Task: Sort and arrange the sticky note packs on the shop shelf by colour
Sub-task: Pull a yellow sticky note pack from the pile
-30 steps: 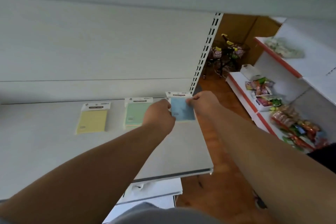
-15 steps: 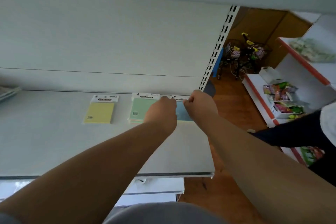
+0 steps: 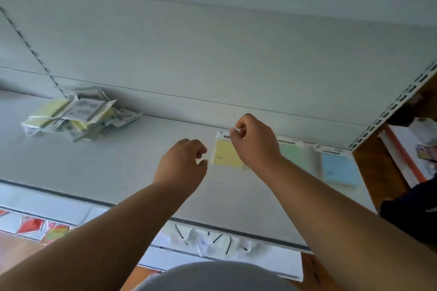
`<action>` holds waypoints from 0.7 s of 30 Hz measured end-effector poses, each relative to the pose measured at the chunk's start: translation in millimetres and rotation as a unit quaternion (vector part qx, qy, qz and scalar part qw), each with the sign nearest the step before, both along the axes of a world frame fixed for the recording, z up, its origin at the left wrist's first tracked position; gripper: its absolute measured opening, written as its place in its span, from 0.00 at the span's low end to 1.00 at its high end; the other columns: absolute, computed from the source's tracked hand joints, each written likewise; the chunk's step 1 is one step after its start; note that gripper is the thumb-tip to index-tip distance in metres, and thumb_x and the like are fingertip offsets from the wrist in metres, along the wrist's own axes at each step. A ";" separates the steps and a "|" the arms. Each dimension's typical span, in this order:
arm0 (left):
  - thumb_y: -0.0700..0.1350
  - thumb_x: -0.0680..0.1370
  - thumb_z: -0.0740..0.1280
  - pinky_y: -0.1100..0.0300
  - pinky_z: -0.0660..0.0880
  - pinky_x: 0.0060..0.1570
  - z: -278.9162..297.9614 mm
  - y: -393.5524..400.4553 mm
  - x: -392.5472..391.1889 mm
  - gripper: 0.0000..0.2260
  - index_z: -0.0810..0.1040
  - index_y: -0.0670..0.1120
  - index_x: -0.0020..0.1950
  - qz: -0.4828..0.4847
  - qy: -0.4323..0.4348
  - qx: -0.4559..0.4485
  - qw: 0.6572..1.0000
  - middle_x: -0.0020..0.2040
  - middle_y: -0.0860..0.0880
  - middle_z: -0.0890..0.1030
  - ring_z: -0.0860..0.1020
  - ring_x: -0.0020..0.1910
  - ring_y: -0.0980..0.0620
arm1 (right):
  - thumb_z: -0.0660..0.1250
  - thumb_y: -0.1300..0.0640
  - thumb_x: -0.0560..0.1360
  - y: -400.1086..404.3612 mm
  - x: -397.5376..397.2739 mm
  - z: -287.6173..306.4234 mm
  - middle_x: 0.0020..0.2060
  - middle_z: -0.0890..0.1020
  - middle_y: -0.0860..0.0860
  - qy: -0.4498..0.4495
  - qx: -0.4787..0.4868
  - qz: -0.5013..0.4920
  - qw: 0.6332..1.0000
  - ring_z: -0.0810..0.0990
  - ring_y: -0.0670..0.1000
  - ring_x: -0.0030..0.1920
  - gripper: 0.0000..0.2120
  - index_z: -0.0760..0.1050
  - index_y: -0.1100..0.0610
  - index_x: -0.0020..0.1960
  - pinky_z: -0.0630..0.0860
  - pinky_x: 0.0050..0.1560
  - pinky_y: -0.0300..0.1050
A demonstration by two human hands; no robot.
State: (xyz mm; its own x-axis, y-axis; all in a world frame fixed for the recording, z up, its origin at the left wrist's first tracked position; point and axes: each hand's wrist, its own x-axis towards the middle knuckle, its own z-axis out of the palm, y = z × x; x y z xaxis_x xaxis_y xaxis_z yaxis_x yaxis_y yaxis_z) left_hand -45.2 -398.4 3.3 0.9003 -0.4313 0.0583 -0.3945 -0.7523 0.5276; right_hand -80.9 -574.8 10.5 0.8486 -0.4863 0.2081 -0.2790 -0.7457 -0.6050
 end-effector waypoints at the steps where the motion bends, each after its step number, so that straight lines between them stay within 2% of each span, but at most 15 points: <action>1: 0.46 0.74 0.69 0.62 0.70 0.44 -2.6 20.8 13.8 0.09 0.79 0.54 0.54 0.003 -0.001 0.007 1.000 0.47 0.57 0.77 0.77 0.43 0.55 | 0.65 0.49 0.75 22.0 15.3 -1.4 0.39 0.80 0.46 -0.001 0.006 0.004 1.000 0.77 0.51 0.41 0.06 0.71 0.51 0.45 0.73 0.41 0.45; 4: 0.47 0.74 0.69 0.62 0.69 0.43 -8.5 85.7 55.8 0.10 0.79 0.53 0.54 0.025 0.004 0.021 0.999 0.48 0.56 0.77 0.77 0.43 0.54 | 0.64 0.50 0.75 92.7 58.3 -11.9 0.39 0.80 0.46 0.003 0.050 0.032 0.998 0.77 0.51 0.42 0.05 0.72 0.51 0.45 0.73 0.41 0.44; 7: 0.47 0.74 0.69 0.61 0.70 0.44 -13.6 144.2 94.3 0.11 0.79 0.52 0.56 0.048 0.006 0.027 0.998 0.50 0.55 0.77 0.77 0.44 0.53 | 0.64 0.50 0.76 159.5 97.7 -24.0 0.44 0.80 0.46 0.040 0.093 0.085 0.991 0.77 0.50 0.45 0.06 0.74 0.52 0.50 0.72 0.43 0.43; 10: 0.48 0.74 0.69 0.60 0.72 0.45 -12.6 189.6 122.1 0.12 0.78 0.53 0.57 0.061 0.008 0.039 0.997 0.52 0.55 0.77 0.78 0.45 0.52 | 0.64 0.50 0.75 210.4 131.8 -22.4 0.49 0.79 0.47 0.068 0.175 0.109 0.976 0.81 0.52 0.43 0.10 0.74 0.49 0.56 0.78 0.45 0.46; 11: 0.48 0.74 0.69 0.60 0.72 0.45 -11.5 201.7 129.5 0.12 0.78 0.53 0.57 0.067 0.010 0.039 0.997 0.52 0.55 0.77 0.78 0.44 0.53 | 0.64 0.50 0.76 223.4 142.6 -19.6 0.51 0.78 0.47 0.071 0.211 0.108 0.969 0.82 0.53 0.40 0.11 0.74 0.48 0.58 0.79 0.42 0.46; 13: 0.48 0.74 0.69 0.60 0.72 0.46 -11.6 220.8 143.5 0.13 0.78 0.54 0.58 0.070 0.008 0.034 0.997 0.54 0.55 0.77 0.78 0.45 0.53 | 0.64 0.52 0.77 243.2 163.2 -13.2 0.55 0.77 0.46 0.092 0.258 0.107 0.956 0.82 0.50 0.35 0.15 0.72 0.46 0.64 0.75 0.32 0.40; 16: 0.47 0.73 0.70 0.59 0.74 0.48 -14.1 238.2 161.8 0.15 0.78 0.52 0.59 0.064 0.013 0.016 0.998 0.56 0.54 0.77 0.80 0.46 0.51 | 0.62 0.57 0.78 259.8 188.5 -6.9 0.53 0.77 0.48 0.117 0.302 0.100 0.941 0.81 0.49 0.31 0.20 0.69 0.50 0.70 0.71 0.26 0.39; 18: 0.47 0.72 0.71 0.58 0.75 0.49 -15.9 244.1 170.2 0.16 0.77 0.52 0.59 0.062 0.017 0.002 0.998 0.58 0.53 0.77 0.80 0.46 0.50 | 0.61 0.60 0.78 262.7 196.5 -6.1 0.47 0.79 0.50 0.115 0.315 0.091 0.938 0.80 0.49 0.29 0.17 0.72 0.54 0.66 0.69 0.25 0.40; 21: 0.47 0.72 0.72 0.55 0.77 0.48 -17.3 250.2 180.2 0.22 0.72 0.53 0.65 0.061 -0.014 -0.014 0.998 0.64 0.50 0.72 0.80 0.47 0.47 | 0.63 0.59 0.77 264.0 195.1 2.0 0.40 0.82 0.56 0.081 0.342 0.059 0.934 0.77 0.52 0.26 0.08 0.80 0.57 0.52 0.66 0.25 0.39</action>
